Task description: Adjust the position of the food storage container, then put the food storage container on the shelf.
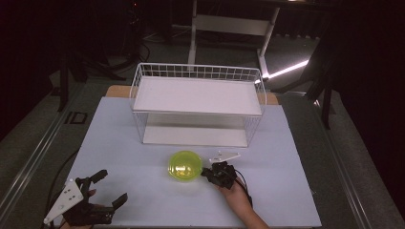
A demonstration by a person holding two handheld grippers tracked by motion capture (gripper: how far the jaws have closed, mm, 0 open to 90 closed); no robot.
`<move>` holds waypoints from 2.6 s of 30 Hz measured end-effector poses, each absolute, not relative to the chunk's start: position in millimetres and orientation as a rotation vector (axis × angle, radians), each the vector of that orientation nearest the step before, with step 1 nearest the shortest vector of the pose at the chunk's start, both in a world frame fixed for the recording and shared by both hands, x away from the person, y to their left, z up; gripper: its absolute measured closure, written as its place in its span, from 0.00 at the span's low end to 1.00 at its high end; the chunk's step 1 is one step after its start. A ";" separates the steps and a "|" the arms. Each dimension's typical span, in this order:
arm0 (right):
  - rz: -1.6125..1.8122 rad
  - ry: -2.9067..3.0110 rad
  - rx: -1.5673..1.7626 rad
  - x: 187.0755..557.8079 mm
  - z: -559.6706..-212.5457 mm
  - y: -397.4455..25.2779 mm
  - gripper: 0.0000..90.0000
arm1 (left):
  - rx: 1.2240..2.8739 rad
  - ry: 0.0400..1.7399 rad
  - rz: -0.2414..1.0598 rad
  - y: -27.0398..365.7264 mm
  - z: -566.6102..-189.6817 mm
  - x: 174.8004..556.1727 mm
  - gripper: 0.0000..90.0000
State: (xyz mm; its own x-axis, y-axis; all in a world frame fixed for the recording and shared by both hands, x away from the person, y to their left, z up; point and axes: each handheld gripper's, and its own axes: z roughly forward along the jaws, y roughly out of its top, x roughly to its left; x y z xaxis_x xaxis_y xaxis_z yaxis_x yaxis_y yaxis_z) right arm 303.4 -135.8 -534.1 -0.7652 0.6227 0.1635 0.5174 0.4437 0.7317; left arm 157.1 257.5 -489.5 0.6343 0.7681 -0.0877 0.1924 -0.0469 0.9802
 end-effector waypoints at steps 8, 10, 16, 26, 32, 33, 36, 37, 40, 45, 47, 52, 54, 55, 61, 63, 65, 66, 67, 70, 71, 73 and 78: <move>1.232 2.509 0.927 282.0 -514.3 -160.7 0.78 | 1.596 0.816 0.558 253.8 -490.6 159.2 0.01; 1.231 2.504 0.902 278.2 -511.3 -163.0 0.69 | 1.600 0.814 0.555 252.4 -491.1 159.7 0.01; 1.317 2.480 0.828 257.6 -496.0 -178.3 0.27 | 1.645 0.806 0.560 244.3 -492.0 162.4 0.01; 1.327 2.379 0.725 241.2 -468.5 -177.5 0.20 | 1.703 0.782 0.478 228.8 -483.6 173.2 0.01; 1.360 2.274 0.709 240.8 -456.8 -169.2 0.17 | 1.703 0.762 0.395 216.5 -471.1 188.0 0.01; 1.339 2.267 0.705 241.9 -456.2 -166.5 0.17 | 1.703 0.759 0.387 213.8 -469.9 191.1 0.01; 1.329 2.276 0.702 245.7 -456.4 -162.6 0.20 | 1.713 0.760 0.376 206.2 -467.2 199.9 0.01; 1.329 2.276 0.702 245.7 -456.4 -162.6 0.20 | 1.713 0.760 0.376 206.2 -467.2 199.9 0.01; 1.405 2.300 0.741 255.8 -454.9 -161.1 0.21 | 1.718 0.764 0.359 197.4 -463.9 214.8 0.01; 1.406 2.259 0.796 262.4 -453.8 -158.7 0.22 | 1.705 0.790 0.317 189.6 -463.5 234.7 0.01; 1.390 2.276 0.839 267.0 -455.3 -157.3 0.22 | 1.717 0.803 0.297 185.4 -464.0 242.9 0.01; 1.417 2.275 0.959 276.7 -460.5 -157.3 0.18 | 1.758 0.857 0.236 173.2 -470.7 262.4 0.01; 1.426 2.284 1.011 280.0 -463.4 -154.9 0.15 | 1.766 0.885 0.198 169.6 -474.9 268.3 0.01; 1.416 2.279 1.030 280.7 -464.4 -153.5 0.15 | 1.772 0.897 0.187 167.9 -477.5 271.0 0.01; 1.425 2.291 1.130 290.3 -472.7 -148.4 0.16 | 1.801 1.011 0.103 159.4 -493.3 285.4 0.01; 1.440 2.295 1.170 294.6 -475.0 -148.6 0.25 | 1.788 1.054 0.101 159.3 -496.6 287.3 0.07; 1.447 2.300 1.210 298.3 -478.8 -147.7 0.29 | 1.775 1.082 0.077 160.5 -499.5 289.2 0.14; 1.436 2.308 1.227 299.8 -481.0 -146.9 0.32 | 1.775 1.086 0.072 160.8 -500.6 290.0 0.15; 1.436 2.308 1.227 299.8 -481.0 -146.9 0.32 | 1.775 1.086 0.072 160.8 -500.6 290.0 0.17; 1.404 2.327 1.274 302.1 -489.5 -142.8 0.41 | 1.784 1.125 0.032 158.3 -505.7 291.7 0.21; 1.403 2.335 1.290 302.1 -491.1 -142.3 0.44 | 1.791 1.140 0.034 156.8 -506.5 291.1 0.25; 1.390 2.347 1.300 302.1 -494.5 -140.2 0.47 | 1.798 1.158 0.013 154.2 -509.0 289.9 0.26; 1.362 2.389 1.308 303.0 -498.7 -135.1 0.58 | 1.831 1.193 0.005 150.3 -512.5 287.4 0.41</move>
State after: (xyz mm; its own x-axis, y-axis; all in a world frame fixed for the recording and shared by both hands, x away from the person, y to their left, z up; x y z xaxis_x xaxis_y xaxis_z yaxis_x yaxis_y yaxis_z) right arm 303.0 -135.1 -498.7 -0.6274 0.7153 0.3077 0.6291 0.2327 0.7417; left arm 287.4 150.3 -512.5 0.5299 0.7232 -0.4429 0.7195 -0.1070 0.6862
